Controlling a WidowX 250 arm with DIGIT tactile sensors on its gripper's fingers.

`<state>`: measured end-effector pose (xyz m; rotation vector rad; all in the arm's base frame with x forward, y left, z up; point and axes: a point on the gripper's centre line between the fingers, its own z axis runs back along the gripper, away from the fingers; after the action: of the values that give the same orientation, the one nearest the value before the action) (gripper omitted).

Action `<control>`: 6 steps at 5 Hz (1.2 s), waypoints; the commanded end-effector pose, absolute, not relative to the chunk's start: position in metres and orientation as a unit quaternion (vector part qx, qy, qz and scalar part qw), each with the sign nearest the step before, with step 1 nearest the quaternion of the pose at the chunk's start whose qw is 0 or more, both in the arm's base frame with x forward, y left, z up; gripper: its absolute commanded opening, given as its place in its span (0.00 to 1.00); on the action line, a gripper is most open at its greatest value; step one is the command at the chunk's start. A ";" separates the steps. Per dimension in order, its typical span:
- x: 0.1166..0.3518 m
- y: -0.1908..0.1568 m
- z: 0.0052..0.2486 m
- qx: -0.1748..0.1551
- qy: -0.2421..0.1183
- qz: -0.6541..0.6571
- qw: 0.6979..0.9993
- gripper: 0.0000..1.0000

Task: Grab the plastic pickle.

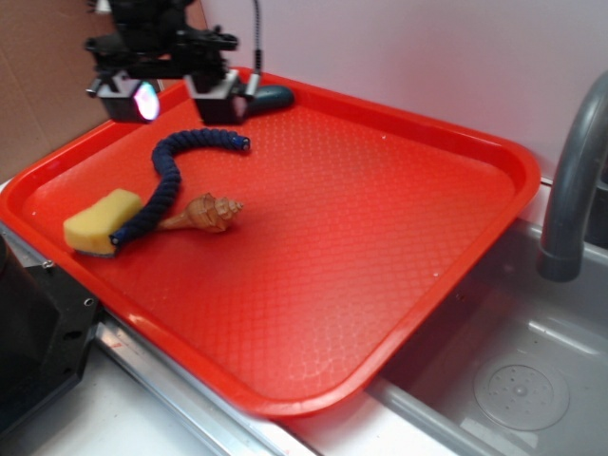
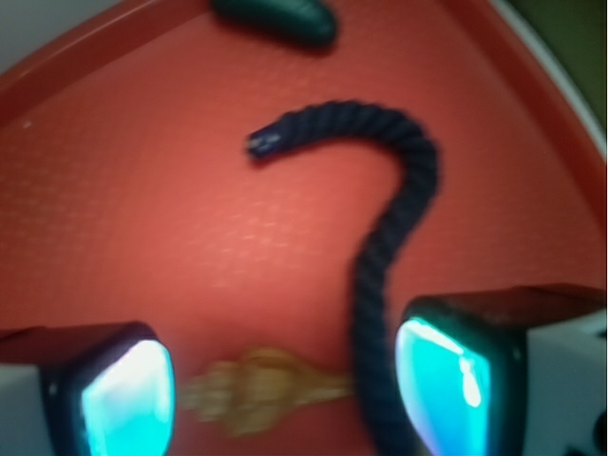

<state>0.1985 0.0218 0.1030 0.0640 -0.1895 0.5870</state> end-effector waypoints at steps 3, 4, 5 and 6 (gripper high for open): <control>0.331 0.028 0.070 0.053 -0.085 -0.114 0.988 1.00; 0.327 0.045 0.071 0.054 -0.103 -0.134 0.984 1.00; 0.323 0.067 0.088 0.051 -0.144 -0.125 0.980 1.00; 0.335 0.086 0.078 0.029 -0.138 -0.137 0.981 1.00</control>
<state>0.3190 0.0821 0.0577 0.0326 -0.2215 -0.2782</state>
